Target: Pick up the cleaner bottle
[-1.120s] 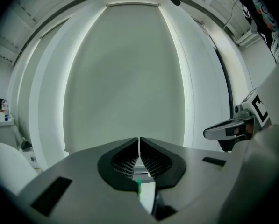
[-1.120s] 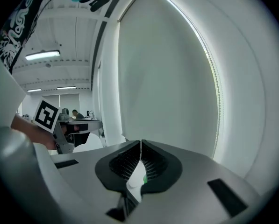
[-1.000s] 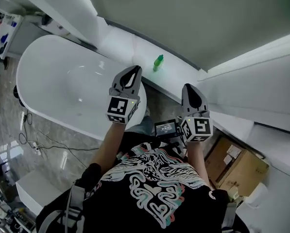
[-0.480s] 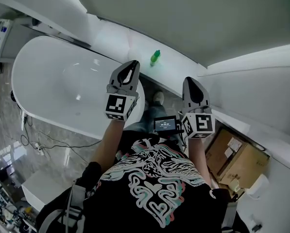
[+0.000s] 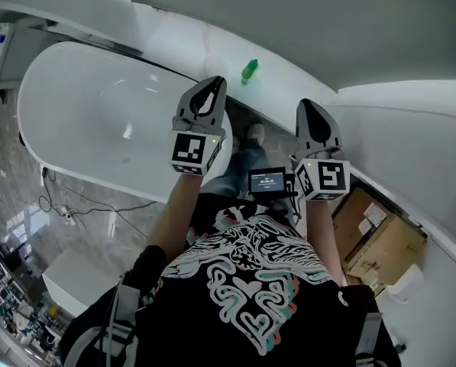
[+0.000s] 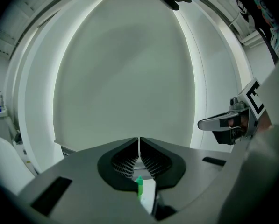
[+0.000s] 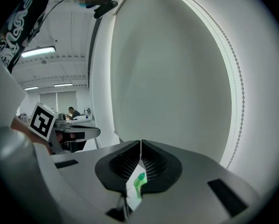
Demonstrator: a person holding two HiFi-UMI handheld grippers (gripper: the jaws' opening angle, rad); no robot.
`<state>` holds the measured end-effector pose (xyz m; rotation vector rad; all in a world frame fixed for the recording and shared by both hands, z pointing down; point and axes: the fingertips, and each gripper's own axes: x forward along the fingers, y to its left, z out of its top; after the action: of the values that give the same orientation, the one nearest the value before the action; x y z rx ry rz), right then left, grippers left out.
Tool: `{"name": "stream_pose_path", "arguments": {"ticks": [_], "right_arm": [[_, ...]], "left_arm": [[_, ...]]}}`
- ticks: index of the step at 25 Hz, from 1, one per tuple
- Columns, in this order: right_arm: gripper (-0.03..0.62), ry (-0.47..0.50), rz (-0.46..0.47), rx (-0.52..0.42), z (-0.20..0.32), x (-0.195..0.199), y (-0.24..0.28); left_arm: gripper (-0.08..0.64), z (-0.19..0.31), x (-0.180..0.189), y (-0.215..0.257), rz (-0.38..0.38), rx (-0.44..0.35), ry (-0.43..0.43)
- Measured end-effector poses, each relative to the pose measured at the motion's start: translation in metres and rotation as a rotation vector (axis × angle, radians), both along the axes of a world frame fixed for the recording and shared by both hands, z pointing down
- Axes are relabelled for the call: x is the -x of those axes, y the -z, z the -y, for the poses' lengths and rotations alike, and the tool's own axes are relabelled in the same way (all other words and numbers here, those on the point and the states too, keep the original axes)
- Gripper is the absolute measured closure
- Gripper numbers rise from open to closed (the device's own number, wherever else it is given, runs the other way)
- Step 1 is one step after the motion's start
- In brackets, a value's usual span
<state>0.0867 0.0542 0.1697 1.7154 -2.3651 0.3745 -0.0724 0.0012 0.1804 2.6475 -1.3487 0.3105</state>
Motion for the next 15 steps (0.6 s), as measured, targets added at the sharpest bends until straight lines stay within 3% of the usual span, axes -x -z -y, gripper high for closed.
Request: {"name": "stream_pose_path", "arguments": {"ticks": [7,15], "right_arm": [[0.563,0.063,0.035,-0.025,0.023,0.020,-0.026],[0.563,0.086,-0.001,0.014,0.038,0.021,-0.077]], "left_arm": [[0.535,0.008,0.012,-0.040,0.014,0.045,-0.008],[0.535,0.016,0.008,-0.090,0.031,0.082,-0.029]]}}
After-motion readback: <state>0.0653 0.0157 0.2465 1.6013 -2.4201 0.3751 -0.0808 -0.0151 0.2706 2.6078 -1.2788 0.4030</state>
